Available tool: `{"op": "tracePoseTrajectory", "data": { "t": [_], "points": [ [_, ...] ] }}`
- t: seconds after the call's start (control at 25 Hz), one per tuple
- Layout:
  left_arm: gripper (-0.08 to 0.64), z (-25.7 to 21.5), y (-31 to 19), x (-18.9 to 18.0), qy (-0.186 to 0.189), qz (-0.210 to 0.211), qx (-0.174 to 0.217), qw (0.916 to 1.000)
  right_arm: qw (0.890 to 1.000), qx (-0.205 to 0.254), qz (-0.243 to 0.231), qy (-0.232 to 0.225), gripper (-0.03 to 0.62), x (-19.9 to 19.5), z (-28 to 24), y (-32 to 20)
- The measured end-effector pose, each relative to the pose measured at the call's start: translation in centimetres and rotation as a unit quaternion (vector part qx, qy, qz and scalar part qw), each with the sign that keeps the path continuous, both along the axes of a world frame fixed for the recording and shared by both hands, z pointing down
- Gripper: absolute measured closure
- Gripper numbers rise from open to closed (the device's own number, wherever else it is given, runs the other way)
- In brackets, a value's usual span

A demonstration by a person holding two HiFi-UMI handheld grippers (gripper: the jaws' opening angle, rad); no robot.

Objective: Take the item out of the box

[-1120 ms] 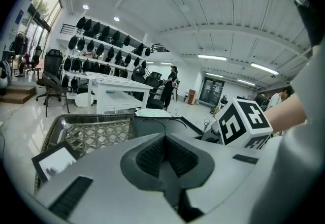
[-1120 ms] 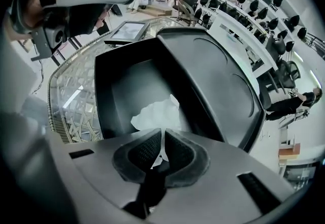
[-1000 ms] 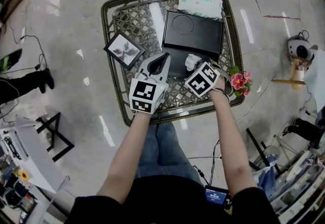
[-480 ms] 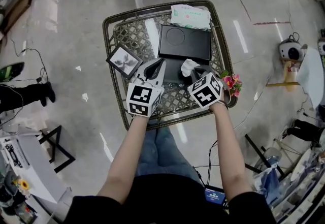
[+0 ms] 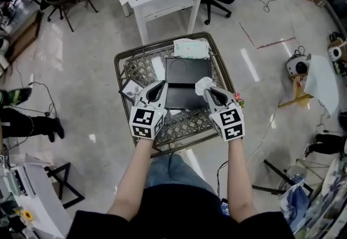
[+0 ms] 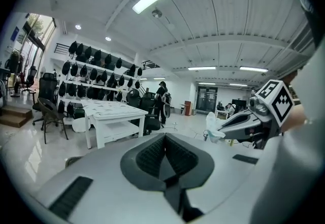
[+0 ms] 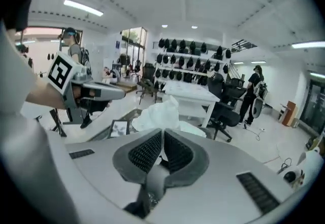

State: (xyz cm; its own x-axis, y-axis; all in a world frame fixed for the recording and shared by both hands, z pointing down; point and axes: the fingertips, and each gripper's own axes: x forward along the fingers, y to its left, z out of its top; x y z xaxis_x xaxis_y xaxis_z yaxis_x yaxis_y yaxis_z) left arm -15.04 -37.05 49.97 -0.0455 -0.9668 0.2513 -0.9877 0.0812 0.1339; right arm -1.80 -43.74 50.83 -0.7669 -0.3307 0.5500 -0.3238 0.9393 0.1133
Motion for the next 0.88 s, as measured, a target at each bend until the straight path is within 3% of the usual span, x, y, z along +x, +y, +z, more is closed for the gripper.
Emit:
{"op": "tracePoseTrajectory", "data": {
  "t": [0.24,0.52,0.64,0.88],
  "points": [
    [0.54,-3.4,1.2,1.2,-0.018,0.01,0.022,0.9996,0.989,-0.004,0.071,-0.132,0.575,4.1,-5.2,0.1],
    [0.54,-6.2,2.2,2.5,-0.043,0.026,0.049,0.9975,0.957,-0.011,0.15,-0.249,0.574,8.5,-8.0,0.6],
    [0.54,-6.8,3.0,2.8,-0.048,0.027,0.058,0.9968,0.947,-0.013,0.172,-0.27,0.574,9.8,-8.1,1.1],
    [0.54,-7.1,4.0,2.8,-0.052,0.027,0.065,0.9962,0.939,-0.01,0.197,-0.282,0.574,11.0,-7.8,1.8]
  ]
}}
